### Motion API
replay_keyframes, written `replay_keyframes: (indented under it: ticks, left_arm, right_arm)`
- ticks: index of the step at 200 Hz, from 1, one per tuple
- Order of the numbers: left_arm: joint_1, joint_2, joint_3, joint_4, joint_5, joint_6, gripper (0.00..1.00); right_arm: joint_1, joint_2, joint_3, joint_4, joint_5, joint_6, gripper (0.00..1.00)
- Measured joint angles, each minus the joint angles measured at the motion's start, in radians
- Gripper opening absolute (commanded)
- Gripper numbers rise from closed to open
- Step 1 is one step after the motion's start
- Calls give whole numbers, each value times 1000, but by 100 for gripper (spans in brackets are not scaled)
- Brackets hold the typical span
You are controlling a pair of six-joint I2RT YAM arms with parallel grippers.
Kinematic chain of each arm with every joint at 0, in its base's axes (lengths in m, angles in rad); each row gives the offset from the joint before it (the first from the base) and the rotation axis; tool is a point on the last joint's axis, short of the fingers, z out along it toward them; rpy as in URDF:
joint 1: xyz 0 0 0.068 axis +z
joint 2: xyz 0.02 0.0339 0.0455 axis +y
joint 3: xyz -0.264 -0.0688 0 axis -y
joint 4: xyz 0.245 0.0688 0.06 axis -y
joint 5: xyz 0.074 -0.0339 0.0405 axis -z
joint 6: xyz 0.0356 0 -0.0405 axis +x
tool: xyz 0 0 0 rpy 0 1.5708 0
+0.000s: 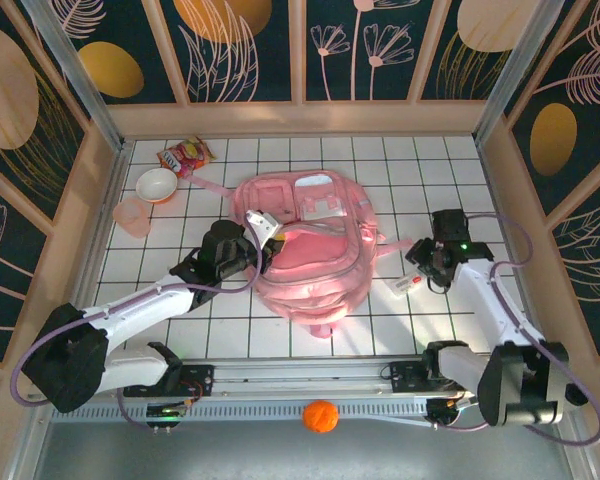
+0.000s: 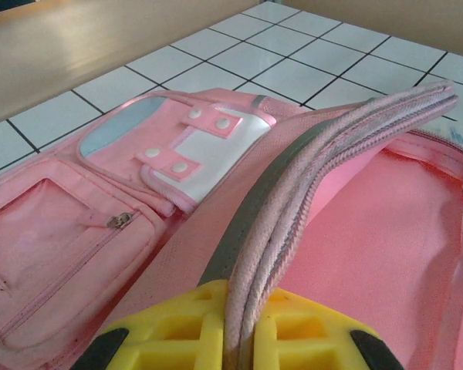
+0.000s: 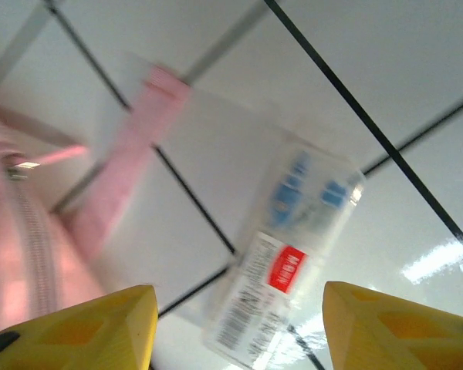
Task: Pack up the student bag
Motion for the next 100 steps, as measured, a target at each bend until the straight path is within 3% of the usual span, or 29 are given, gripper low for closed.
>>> replay_keyframes:
  ticks: [73, 100]
  left_arm:
    - [0, 0, 0, 1, -5, -10, 7]
    - [0, 0, 0, 1, -11, -10, 7]
  right_arm:
    - [-3, 201, -26, 43, -45, 94, 67]
    - [-5, 290, -23, 60, -64, 93, 60]
